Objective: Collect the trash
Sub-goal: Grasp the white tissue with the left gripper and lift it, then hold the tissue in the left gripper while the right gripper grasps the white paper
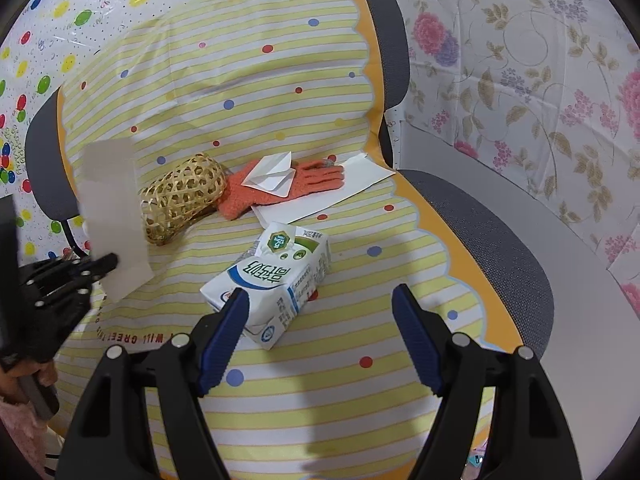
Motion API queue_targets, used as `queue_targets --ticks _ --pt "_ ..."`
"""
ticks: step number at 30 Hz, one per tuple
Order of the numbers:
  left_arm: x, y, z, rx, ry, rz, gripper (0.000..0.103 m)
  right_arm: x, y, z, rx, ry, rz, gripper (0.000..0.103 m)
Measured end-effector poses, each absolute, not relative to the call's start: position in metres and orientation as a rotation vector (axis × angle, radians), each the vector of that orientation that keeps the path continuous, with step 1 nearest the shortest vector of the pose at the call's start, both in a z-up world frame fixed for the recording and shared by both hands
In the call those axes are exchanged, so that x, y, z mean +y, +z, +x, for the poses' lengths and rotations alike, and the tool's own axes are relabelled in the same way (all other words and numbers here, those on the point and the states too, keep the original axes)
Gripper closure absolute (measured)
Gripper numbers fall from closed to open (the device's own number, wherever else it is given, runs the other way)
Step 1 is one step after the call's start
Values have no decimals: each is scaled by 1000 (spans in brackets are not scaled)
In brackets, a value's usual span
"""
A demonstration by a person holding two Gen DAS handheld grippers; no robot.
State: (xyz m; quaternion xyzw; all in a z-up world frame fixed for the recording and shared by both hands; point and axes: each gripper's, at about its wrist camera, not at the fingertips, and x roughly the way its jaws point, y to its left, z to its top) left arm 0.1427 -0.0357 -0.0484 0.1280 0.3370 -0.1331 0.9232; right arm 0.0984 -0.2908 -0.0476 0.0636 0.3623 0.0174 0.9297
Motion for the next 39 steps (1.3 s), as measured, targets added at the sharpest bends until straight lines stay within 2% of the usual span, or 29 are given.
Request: queue_targets --ticks 9,11,13,14,25,32,33,34,35,36,39 --pt "-9 -6 132 594 -178 124 103 -278 -31 144 695 98 116 31" --pt "-10 -2 137 575 -166 126 103 -274 -31 168 699 104 125 38" --pt "-11 1 144 571 -158 122 103 -271 -33 187 707 101 132 51" --pt "-10 1 149 575 -155 117 103 -270 -36 204 723 108 150 52" --pt "-5 0 211 597 -124 122 103 -272 -67 328 858 144 342 49" --pt "-3 -16 230 629 -109 108 103 -278 -91 362 936 151 459 51" --pt "-2 -16 229 627 -108 109 103 -277 -93 363 944 159 469 59" --pt "-1 -17 229 629 -109 106 103 -276 -95 362 952 179 489 75" --pt "-1 -16 228 632 -109 103 103 -276 -94 359 945 185 499 84" --pt "1 -15 226 634 -110 99 103 -276 -90 355 925 187 495 98" --pt "0 -5 210 619 -124 99 103 -272 -63 327 843 240 459 102"
